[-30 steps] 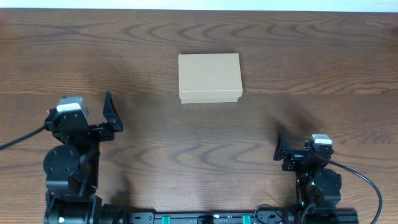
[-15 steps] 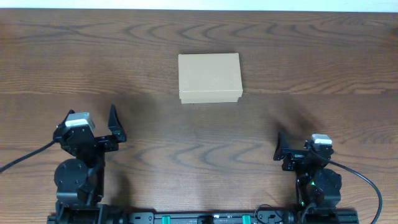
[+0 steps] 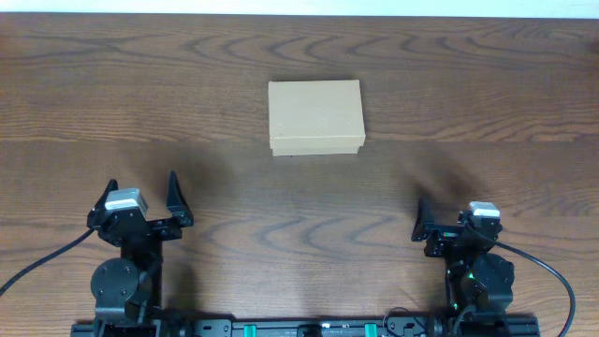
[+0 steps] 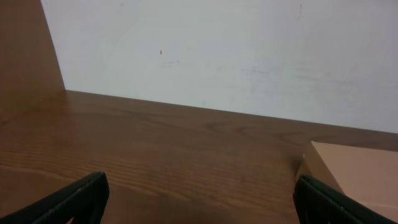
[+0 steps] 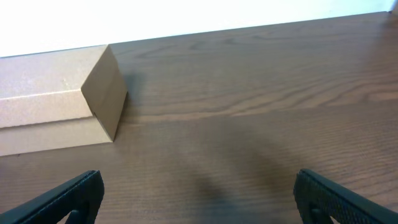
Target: Pack container
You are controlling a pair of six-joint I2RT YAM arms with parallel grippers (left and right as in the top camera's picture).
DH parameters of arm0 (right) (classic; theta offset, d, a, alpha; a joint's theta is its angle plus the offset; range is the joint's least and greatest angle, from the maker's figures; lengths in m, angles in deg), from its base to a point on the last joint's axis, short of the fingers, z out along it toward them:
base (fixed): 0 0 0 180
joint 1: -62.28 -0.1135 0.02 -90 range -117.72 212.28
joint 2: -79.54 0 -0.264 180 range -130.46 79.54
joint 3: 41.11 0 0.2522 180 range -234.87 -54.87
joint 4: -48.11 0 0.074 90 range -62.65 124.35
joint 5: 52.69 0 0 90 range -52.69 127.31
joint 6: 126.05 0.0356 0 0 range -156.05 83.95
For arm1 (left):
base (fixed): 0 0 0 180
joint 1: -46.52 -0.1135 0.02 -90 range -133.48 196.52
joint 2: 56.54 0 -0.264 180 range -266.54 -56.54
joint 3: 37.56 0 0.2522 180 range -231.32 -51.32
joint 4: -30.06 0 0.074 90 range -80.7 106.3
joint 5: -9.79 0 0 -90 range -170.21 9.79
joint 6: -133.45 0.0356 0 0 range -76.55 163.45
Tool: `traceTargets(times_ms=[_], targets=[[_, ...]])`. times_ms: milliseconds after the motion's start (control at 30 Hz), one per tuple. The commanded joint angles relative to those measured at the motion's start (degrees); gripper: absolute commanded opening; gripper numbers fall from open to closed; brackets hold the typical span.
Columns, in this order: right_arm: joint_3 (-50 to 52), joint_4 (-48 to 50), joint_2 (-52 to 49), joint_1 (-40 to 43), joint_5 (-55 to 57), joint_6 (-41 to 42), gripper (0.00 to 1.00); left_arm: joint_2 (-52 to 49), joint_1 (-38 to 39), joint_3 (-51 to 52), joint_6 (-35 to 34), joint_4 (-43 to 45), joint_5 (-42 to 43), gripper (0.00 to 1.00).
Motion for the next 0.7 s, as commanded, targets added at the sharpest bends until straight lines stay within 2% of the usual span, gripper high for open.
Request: traceTargets(times_ms=[0,667], targets=[[0.5,0.0,0.4,-0.1,0.4,0.0,0.99,2.0,0.1,1.1,0.2,0.4,-1.0,0.96],[0.5,0.0,0.4,-0.1,0.4,0.0,0.99,8.5,0.1,8.1,-0.3,0.2,-1.0,0.96]])
